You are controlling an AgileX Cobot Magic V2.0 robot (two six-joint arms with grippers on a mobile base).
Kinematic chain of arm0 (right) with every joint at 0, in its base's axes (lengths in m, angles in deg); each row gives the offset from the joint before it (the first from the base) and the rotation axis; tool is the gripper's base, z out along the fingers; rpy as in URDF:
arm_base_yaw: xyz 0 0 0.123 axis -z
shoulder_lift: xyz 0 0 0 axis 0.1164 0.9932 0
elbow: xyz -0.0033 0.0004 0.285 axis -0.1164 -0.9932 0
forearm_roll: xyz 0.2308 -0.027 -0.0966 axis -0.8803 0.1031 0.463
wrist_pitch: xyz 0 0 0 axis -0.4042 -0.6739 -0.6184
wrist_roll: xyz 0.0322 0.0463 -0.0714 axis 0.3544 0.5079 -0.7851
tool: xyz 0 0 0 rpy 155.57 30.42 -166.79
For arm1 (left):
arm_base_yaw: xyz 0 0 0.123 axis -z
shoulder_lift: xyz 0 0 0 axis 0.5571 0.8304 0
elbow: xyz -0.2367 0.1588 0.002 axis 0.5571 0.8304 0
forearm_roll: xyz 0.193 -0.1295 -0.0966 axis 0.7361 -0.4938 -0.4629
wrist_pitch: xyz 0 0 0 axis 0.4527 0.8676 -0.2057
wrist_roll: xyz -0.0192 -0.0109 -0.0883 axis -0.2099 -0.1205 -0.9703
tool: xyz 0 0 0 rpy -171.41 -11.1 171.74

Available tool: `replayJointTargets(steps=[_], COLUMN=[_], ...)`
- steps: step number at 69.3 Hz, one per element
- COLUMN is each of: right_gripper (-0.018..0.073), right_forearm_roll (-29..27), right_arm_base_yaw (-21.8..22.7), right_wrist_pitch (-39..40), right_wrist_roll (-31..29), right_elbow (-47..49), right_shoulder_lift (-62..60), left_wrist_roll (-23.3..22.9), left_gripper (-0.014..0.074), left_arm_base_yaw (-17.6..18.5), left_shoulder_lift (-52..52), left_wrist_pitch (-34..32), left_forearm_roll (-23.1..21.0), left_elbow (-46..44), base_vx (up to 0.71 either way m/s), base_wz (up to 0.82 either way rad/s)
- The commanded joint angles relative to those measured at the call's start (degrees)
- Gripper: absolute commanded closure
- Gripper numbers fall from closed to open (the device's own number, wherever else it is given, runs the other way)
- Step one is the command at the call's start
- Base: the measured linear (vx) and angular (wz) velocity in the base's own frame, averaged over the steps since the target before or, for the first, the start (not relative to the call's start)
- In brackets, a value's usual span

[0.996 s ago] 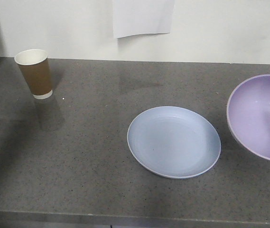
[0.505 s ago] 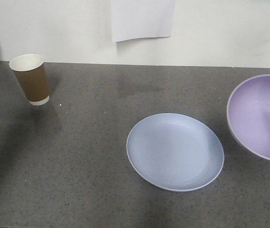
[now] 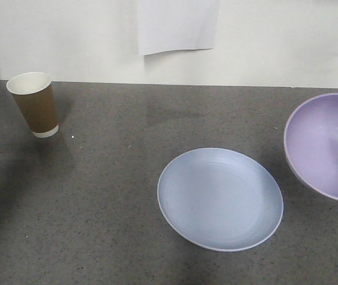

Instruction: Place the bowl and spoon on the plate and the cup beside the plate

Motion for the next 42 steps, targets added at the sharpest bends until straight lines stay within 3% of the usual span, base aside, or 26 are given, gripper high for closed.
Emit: replayJointTargets(steps=[1,42], right_gripper=[0.0565,0.0565], right_forearm_roll=[-0.2,-0.2], right_arm_base_yaw=[0.2,0.2], right_wrist_pitch=[1.8,1.6], right_wrist_roll=[-0.1,-0.1], right_elbow=[1.6,1.6], right_shoulder_lift=[-1.1,-1.1], left_wrist_roll=[-0.2,-0.2], left_gripper=[0.0603,0.0603], left_arm_base_yaw=[0.1,0.1], left_shoulder_lift=[-1.0,-1.0], left_wrist_pitch=[-3.3,-3.3], left_forearm_roll=[0.1,0.1], left_elbow=[-1.5,-1.5], base_vx=[0.04,0.05], base_wz=[-0.01,-0.01])
